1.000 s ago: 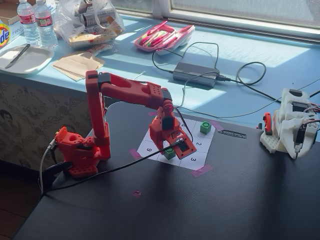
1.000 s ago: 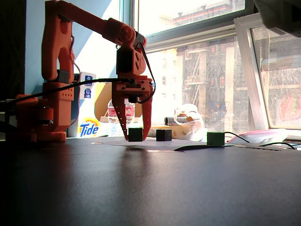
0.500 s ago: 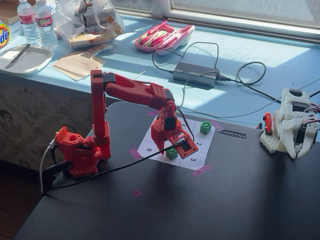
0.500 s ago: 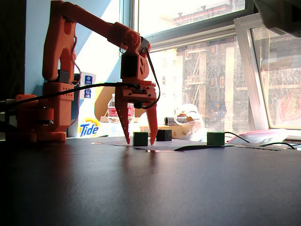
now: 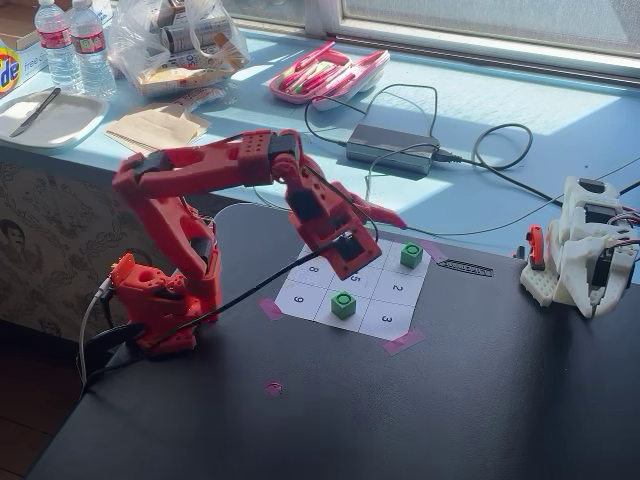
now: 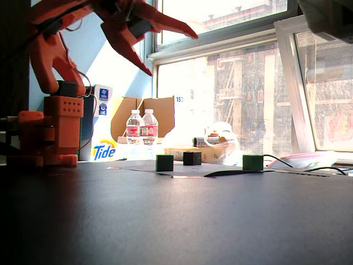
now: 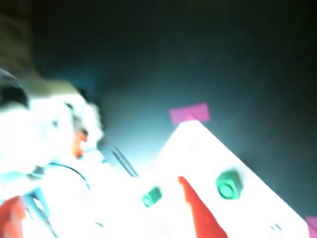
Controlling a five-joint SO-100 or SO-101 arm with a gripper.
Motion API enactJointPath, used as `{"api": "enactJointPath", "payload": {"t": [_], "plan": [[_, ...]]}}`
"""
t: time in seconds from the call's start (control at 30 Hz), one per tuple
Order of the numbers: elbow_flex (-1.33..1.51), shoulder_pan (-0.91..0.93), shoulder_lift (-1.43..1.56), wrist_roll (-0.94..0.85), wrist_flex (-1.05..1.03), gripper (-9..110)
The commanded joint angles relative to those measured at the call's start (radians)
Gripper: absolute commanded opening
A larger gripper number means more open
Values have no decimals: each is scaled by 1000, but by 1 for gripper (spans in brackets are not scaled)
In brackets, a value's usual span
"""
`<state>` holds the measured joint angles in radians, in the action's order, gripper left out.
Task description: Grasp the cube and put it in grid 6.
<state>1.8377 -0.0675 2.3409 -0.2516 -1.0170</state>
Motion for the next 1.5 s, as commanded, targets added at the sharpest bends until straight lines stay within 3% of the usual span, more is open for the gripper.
{"api": "enactJointPath", "payload": {"t": [0.0,0.17,0.3,0.5,0.53,0.67,1.47], "plan": [[207,184,270,26,166,49],[703,216,615,38,190,49],[968,201,948,29,5,49],[1072,221,960,20,-120,45],[1088,221,960,5,-132,41],[1155,202,960,-72,-133,0],[1170,189,960,-97,-123,0]]}}
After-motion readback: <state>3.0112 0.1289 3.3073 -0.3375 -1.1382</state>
